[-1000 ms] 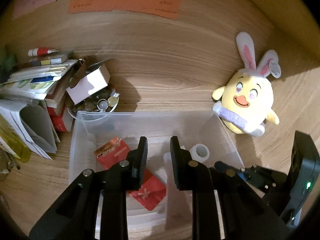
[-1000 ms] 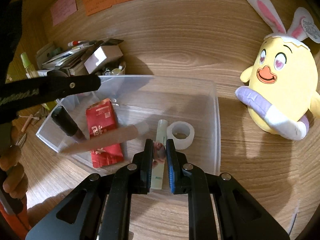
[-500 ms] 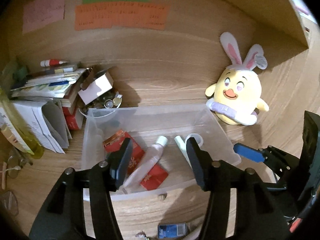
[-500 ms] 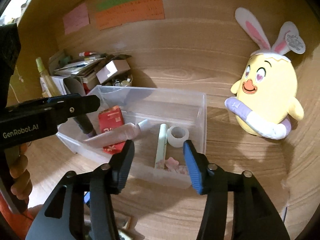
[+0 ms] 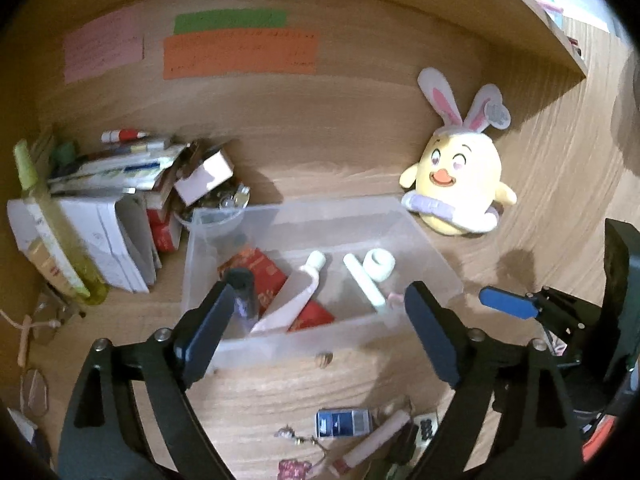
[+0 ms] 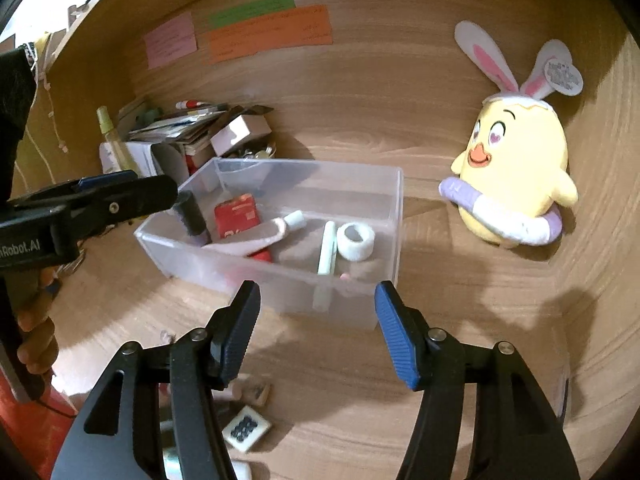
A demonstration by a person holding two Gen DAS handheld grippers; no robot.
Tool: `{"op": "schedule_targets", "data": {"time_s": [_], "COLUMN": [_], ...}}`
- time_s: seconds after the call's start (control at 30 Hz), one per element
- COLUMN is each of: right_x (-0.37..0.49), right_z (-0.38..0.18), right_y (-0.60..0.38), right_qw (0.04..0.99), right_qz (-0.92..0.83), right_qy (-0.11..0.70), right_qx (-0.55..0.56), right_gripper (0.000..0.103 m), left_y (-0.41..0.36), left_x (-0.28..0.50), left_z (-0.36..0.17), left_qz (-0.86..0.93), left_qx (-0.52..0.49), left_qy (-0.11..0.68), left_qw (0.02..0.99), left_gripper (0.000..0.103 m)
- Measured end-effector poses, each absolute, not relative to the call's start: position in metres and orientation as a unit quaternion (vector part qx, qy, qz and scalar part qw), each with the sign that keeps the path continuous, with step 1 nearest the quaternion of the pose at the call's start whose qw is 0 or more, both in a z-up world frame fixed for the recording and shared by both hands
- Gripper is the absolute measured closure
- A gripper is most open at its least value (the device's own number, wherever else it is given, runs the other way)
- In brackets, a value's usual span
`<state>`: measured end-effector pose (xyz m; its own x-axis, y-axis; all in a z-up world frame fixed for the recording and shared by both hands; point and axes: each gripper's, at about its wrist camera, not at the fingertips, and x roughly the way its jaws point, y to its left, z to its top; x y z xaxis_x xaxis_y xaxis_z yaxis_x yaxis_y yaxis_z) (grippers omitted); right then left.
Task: Organize objects
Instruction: 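Grasp the dark green pump bottle with the left gripper while the right grasps the mahjong tile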
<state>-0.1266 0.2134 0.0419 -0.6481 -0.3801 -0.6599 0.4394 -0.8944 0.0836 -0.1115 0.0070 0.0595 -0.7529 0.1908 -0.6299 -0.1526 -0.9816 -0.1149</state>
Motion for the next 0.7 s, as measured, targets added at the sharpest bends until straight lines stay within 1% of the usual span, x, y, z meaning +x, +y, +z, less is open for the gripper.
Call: {"op": "schedule_targets", "data": {"time_s": [0.33, 0.5, 0.7], "right_x": [-0.1, -0.09, -0.078], "right_z": [0.007, -0.009, -0.022], "right_y": [0.215, 0.218, 0.209], "right_qw": [0.235, 0.243, 0.248], "right_qz": [-0.887, -0.873, -0.864], "right_qy": [0.044, 0.031, 0.049], "right_qx": [0.395, 0.421, 0.434], "right_gripper": [0.047, 0.047, 0.047], "left_y": [-0.007, -0.009, -0.011], "left_x": [-0.09, -0.072, -0.048], "left_z": [0.019, 0.001, -0.01], "left_qz": [0.916, 0.911, 0.905], "left_qx": [-0.392, -0.406, -0.418], "left_qy": [-0.043, -0.035, -0.045], "left_qw": [0.074, 0.062, 0.07], "left_gripper": [0.015, 0.015, 0.015]}}
